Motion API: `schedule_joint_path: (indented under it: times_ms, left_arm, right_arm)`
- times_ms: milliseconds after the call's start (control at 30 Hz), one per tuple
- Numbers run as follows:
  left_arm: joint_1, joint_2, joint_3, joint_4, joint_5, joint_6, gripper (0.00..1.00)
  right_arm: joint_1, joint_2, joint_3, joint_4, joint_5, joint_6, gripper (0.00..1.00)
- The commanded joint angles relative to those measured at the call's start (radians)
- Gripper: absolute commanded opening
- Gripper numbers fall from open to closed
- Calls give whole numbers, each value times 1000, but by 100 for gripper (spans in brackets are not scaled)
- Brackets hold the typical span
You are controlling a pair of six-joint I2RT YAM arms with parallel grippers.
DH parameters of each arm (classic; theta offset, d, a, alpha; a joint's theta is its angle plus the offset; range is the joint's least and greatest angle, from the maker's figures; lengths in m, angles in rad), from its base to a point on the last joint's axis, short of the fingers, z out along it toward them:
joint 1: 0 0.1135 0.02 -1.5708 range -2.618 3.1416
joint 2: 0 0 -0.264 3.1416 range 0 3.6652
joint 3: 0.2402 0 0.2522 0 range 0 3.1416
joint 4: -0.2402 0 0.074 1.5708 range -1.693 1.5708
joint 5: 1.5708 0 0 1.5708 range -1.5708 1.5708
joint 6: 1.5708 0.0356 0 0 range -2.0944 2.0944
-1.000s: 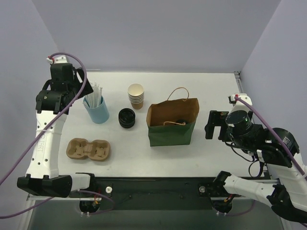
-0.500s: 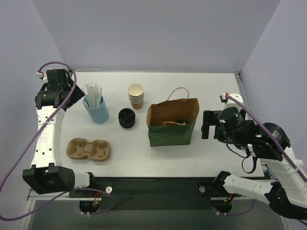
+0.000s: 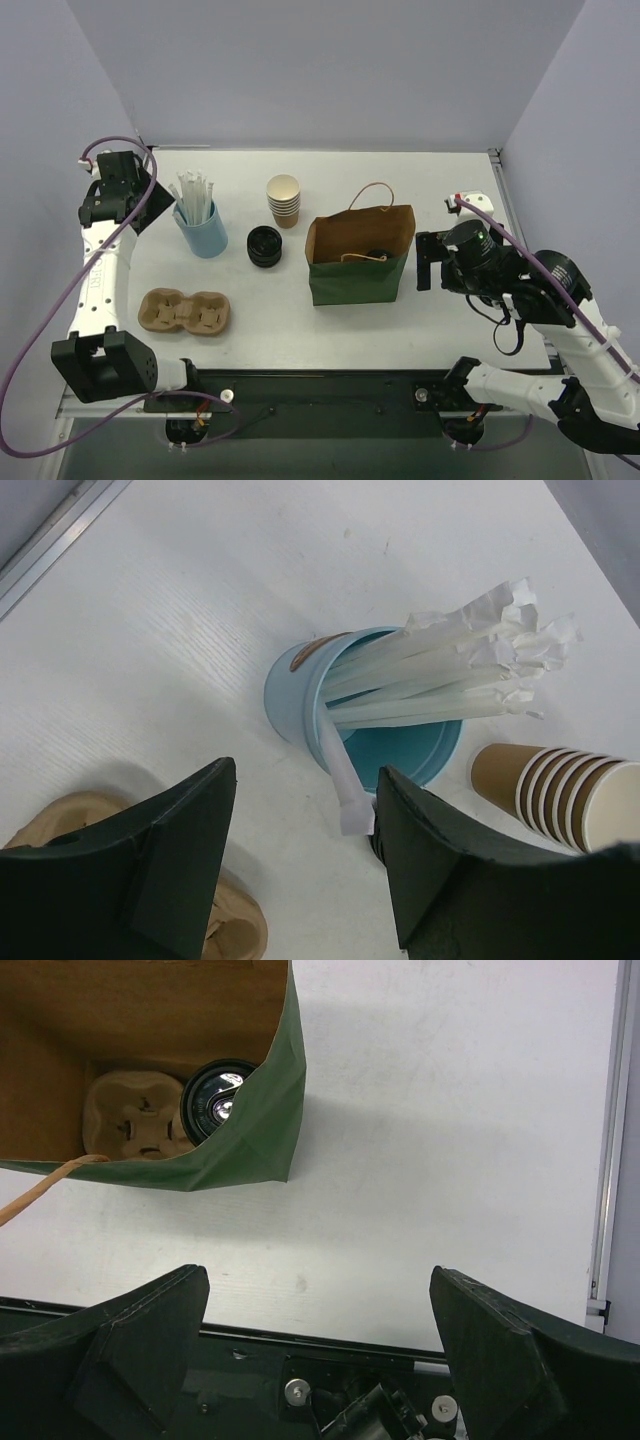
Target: Pack the takeout coffee
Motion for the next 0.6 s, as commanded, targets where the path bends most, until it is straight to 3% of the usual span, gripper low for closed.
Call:
schedule_joint_path:
  times_ms: [0,367,567]
  left_arm:
    - [-1,0,-27,129,54,28,68]
    - [-13,-9,-171,178,114,-76,63]
    - [-13,5,-156,172,112,-61,58]
  right_arm:
    - [-11,-2,-19,-11,8,-39,100]
    - [-22,-8,-29,-10,17,-39,100]
    - [-25,-5,-32,-10,6,-30,100]
